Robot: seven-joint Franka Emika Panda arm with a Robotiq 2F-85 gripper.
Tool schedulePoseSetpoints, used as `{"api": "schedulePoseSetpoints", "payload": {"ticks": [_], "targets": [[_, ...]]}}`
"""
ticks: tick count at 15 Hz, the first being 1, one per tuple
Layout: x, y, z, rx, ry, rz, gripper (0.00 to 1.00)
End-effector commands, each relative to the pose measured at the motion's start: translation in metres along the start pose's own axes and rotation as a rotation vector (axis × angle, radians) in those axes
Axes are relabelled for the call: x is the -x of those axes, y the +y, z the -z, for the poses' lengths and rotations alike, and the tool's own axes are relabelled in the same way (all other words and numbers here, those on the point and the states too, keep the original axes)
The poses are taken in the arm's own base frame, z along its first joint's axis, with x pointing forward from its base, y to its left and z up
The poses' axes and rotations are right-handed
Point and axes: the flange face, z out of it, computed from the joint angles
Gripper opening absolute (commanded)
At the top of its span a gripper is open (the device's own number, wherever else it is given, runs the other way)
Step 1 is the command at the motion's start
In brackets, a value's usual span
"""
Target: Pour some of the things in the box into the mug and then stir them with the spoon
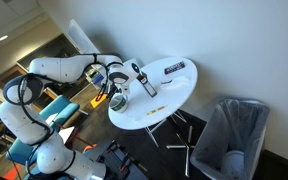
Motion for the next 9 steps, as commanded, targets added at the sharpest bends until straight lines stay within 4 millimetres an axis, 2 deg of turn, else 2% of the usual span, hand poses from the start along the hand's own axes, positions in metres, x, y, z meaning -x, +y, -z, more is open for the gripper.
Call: {"api": "schedulePoseSetpoints", "payload": {"ticks": [1, 9], "targets": [[0.002, 0.0006, 0.0018, 0.003, -0.035, -0.103, 0.01], [-0.0056, -0.0001, 0.0027, 0.01, -0.06, -0.265, 0.01]]}}
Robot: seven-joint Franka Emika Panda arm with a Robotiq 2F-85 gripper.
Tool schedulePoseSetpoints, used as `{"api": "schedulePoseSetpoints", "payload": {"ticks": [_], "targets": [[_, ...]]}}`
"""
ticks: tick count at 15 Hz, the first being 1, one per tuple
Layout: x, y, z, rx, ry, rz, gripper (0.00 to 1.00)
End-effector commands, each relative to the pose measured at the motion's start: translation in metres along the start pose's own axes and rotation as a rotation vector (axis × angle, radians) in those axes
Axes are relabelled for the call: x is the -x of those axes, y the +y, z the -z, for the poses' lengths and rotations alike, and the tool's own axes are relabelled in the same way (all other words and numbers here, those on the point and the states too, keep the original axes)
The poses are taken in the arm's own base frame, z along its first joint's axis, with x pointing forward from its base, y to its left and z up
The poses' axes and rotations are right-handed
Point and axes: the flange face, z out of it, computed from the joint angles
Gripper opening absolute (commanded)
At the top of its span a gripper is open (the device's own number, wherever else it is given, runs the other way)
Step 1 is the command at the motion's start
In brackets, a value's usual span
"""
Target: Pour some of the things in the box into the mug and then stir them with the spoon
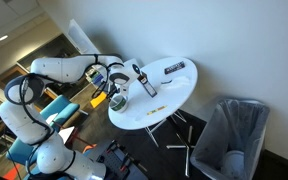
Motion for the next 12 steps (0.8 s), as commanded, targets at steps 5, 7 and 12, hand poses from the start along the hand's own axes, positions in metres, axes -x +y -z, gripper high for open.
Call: {"api": "schedulePoseSetpoints", "payload": {"ticks": [5, 7, 12], "targets": [[-0.016, -0.006, 0.014, 0.002, -0.116, -0.158, 0.01], [-0.021, -0.008, 0.018, -0.003, -0.152, -0.185, 0.01], [-0.021, -0.013, 0.033, -0.01, -0.212, -0.231, 0.01]]}}
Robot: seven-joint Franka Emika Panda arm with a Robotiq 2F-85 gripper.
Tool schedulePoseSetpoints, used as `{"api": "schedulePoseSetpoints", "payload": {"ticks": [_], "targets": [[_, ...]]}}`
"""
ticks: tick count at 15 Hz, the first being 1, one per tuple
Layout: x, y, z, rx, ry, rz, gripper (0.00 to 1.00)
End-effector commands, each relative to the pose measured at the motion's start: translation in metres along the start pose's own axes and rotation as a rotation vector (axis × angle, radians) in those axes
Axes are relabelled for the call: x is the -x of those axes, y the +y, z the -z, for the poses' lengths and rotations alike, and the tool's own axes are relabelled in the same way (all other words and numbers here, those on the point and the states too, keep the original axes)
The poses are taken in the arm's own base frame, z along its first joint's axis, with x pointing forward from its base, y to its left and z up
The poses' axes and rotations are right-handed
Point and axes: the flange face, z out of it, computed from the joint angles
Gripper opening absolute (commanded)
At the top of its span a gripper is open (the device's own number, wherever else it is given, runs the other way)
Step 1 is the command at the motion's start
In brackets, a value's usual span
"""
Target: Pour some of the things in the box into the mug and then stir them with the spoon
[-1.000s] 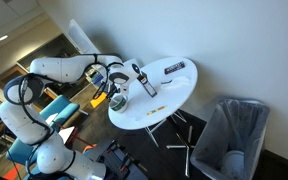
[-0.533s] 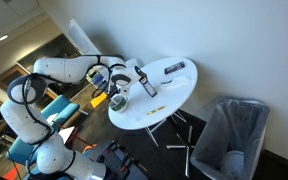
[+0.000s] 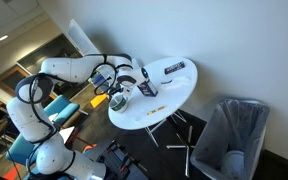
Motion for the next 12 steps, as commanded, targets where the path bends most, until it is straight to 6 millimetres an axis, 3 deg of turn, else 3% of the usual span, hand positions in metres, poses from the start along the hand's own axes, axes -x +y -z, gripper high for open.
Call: {"api": "schedulePoseSetpoints", "payload": {"ticks": [1, 12], "targets": [[0.003, -0.007, 0.012, 0.011, -0.064, -0.051, 0.01], [-0.004, -0.026, 0.016, 0.021, -0.167, -0.17, 0.01]]}}
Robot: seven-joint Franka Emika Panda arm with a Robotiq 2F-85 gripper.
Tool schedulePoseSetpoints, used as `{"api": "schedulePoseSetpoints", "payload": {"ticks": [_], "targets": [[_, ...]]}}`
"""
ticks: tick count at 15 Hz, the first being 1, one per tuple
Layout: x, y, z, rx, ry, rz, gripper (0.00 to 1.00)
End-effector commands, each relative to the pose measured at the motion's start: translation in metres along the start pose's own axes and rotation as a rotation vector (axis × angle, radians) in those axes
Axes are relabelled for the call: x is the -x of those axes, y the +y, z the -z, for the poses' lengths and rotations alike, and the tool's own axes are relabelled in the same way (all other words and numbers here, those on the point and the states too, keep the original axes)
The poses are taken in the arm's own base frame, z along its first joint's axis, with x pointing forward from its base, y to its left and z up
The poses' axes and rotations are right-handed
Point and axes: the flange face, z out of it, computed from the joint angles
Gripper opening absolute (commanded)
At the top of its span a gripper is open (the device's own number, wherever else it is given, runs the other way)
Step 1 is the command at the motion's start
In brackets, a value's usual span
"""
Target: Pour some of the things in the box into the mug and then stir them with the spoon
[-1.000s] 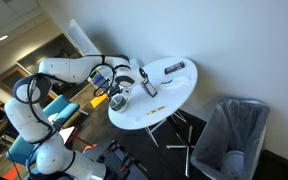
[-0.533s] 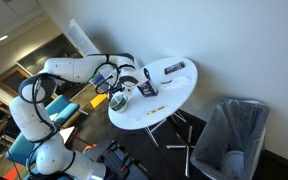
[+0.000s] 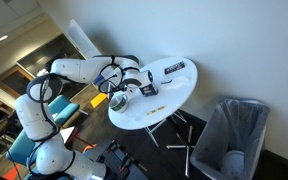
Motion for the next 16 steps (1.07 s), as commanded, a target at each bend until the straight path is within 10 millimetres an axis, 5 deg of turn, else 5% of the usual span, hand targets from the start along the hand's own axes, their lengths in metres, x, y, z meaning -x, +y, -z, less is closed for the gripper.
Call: {"api": "schedulePoseSetpoints", "payload": {"ticks": [1, 16], "targets": [[0.011, -0.004, 0.004, 0.025, -0.036, -0.062, 0.01], [0.018, -0.026, 0.016, 0.089, -0.066, -0.374, 0.01]]}}
